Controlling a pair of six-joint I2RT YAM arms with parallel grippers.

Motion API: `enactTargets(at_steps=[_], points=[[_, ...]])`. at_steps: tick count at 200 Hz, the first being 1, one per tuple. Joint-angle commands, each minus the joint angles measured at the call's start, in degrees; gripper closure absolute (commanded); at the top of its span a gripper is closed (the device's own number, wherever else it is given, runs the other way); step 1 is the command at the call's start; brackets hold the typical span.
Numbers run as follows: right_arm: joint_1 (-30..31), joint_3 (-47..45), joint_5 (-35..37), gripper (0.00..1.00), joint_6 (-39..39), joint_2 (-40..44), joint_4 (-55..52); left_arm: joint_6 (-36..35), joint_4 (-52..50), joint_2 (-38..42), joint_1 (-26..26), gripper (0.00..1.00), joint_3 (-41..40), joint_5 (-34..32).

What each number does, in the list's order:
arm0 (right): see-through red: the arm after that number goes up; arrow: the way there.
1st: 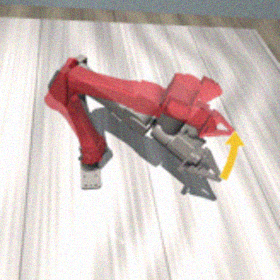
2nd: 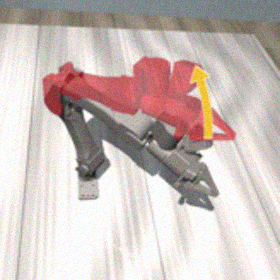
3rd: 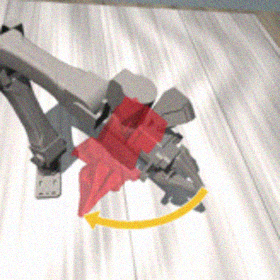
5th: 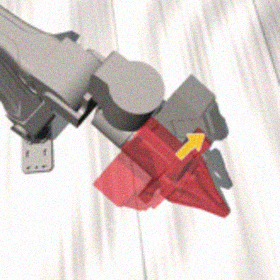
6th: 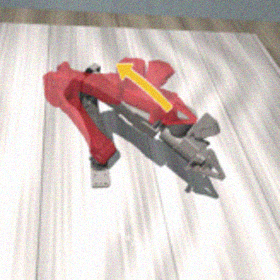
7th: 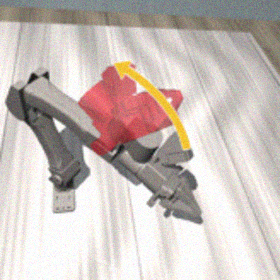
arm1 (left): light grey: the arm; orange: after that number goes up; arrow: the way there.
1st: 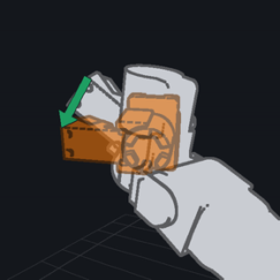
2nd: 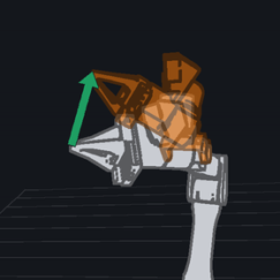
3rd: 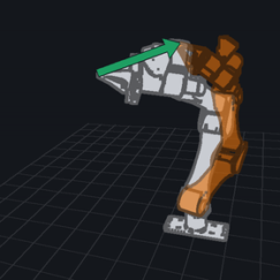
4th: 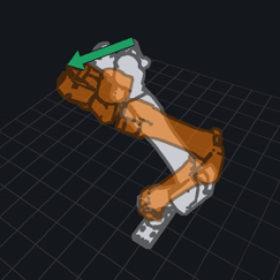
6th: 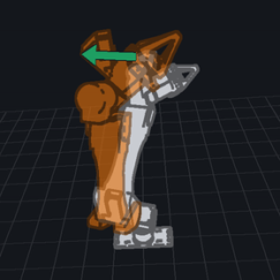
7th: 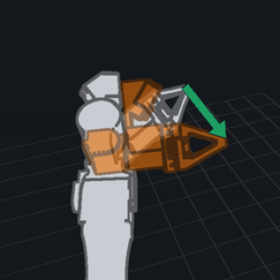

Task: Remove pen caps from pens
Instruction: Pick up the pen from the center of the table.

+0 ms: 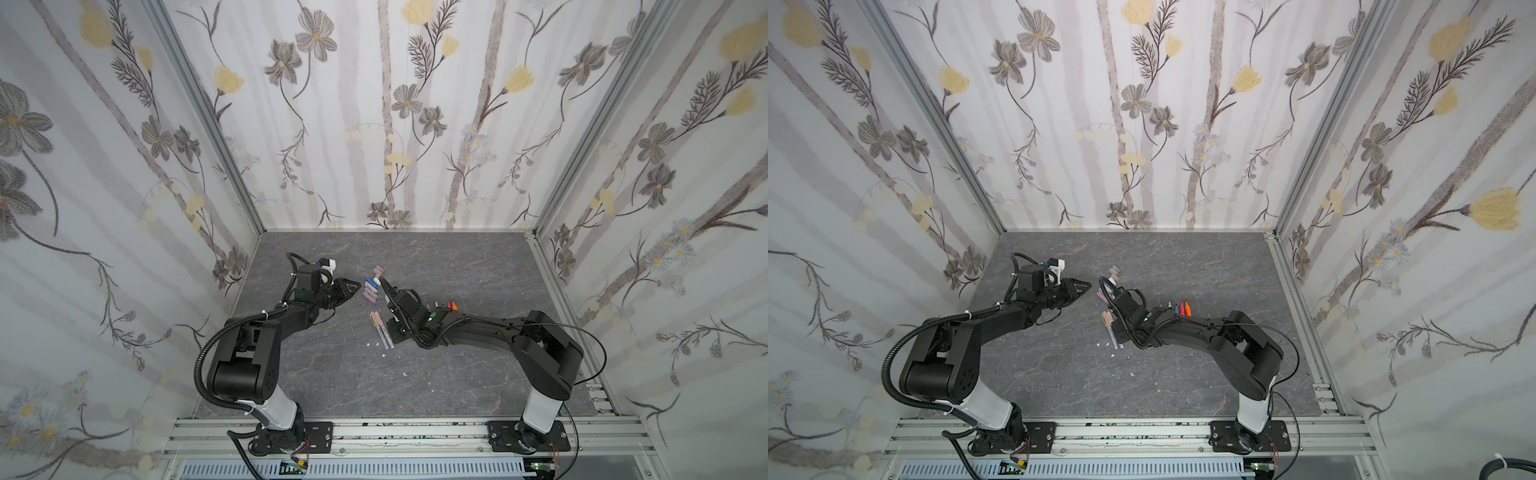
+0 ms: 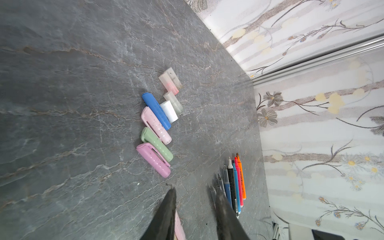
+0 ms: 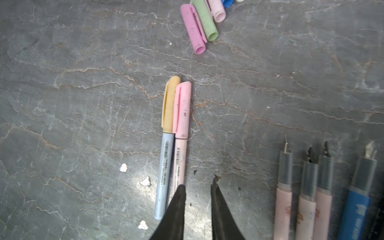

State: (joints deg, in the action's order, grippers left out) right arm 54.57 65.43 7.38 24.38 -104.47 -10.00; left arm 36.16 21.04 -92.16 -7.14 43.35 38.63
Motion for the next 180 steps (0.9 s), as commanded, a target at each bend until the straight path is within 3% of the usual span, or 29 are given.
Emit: enactTargets(at_steps=[1,180], points=[[0.44,1.51,-1.71,0.77,-0.49,-1.71,0.57,-1.78,-1.93,0.9,0.11,0.68,-0.41,-0.49],[1.94,6.61,1.03,0.77,-1.38,-10.17,-4.03,-2.17,-2.38,1.17,0.18,0.67,-0.48,-0.14]])
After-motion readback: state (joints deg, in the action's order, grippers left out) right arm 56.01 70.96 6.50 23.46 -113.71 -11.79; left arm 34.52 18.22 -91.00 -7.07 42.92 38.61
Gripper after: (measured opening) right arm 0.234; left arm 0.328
